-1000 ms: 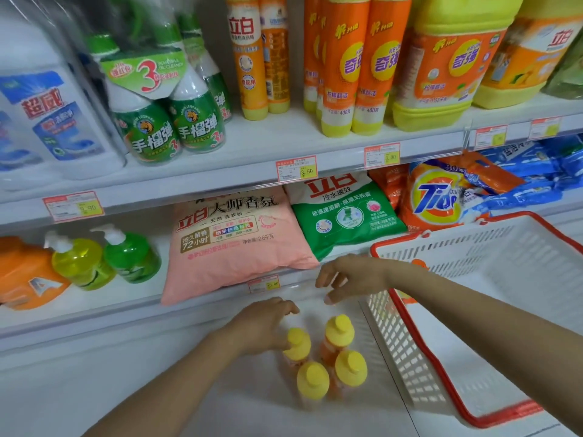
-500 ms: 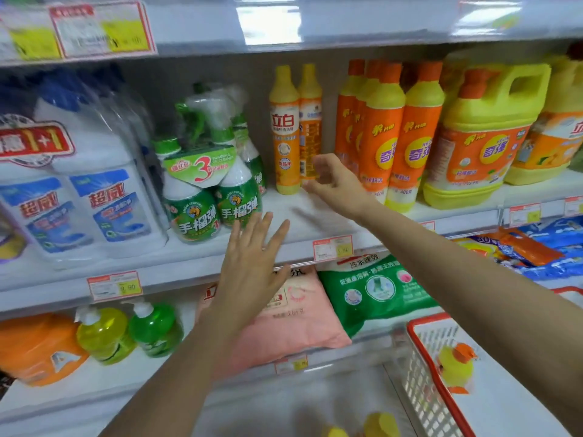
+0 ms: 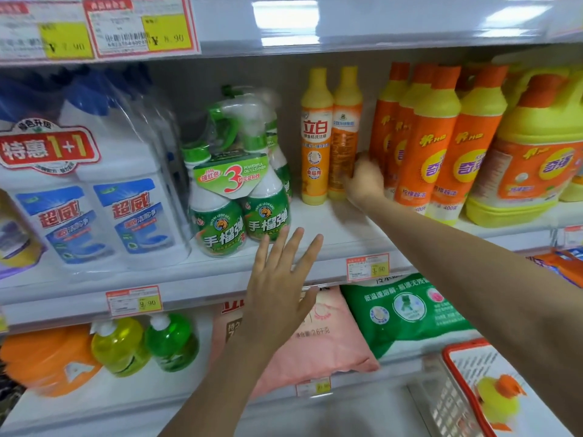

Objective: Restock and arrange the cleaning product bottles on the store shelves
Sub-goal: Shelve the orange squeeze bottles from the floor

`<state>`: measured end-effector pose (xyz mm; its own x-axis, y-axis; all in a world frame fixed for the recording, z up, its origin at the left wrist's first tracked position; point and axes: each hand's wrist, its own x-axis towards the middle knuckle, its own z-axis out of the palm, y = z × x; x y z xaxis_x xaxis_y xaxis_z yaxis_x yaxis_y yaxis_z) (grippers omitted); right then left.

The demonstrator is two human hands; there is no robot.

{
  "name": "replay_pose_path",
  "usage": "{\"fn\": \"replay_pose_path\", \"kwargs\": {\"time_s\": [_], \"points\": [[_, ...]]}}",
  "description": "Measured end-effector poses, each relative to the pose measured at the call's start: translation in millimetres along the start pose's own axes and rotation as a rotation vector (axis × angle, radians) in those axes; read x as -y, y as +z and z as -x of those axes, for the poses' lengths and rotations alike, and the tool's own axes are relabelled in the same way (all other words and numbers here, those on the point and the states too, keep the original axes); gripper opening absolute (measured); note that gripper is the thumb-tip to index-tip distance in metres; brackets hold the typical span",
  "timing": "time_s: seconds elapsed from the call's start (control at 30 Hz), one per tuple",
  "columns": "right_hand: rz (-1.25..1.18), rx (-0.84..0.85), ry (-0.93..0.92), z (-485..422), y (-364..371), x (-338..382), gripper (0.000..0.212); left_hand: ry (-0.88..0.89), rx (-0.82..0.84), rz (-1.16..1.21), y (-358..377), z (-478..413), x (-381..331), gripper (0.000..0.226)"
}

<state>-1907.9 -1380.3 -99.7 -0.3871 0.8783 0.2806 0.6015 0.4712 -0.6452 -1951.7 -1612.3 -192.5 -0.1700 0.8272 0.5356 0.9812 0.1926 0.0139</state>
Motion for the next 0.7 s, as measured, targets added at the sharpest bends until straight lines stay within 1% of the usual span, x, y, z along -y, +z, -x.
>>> {"fn": "replay_pose_path", "kwargs": {"time_s": [0.1, 0.23, 0.3, 0.4, 0.57, 0.63, 0.7], "points": [[0.004, -0.06, -0.015, 6, 1, 1, 0.06, -0.014, 0.016, 0.008, -1, 0, -1, 0.08], [-0.083, -0.088, 0.027, 14, -4, 0, 0.061, -0.026, 0.035, 0.006, -3, -1, -4, 0.084], [-0.039, -0.074, 0.007, 19, -8, 0, 0.062, -0.033, 0.045, -0.003, -4, -1, -5, 0.085], [0.028, -0.027, -0.024, 29, -15, -1, 0.057, -0.05, 0.072, 0.001, -9, -1, -7, 0.084], [-0.034, -0.023, -0.085, 52, -28, -8, 0.057, -0.058, 0.118, 0.026, -19, -1, -10, 0.08], [-0.063, -0.037, -0.122, 64, -35, -12, 0.053, -0.074, 0.104, 0.079, -24, 0, -11, 0.075], [-0.132, -0.044, -0.151, 78, -44, -15, 0.049, -0.124, 0.047, 0.192, -30, 0, -16, 0.069]]}}
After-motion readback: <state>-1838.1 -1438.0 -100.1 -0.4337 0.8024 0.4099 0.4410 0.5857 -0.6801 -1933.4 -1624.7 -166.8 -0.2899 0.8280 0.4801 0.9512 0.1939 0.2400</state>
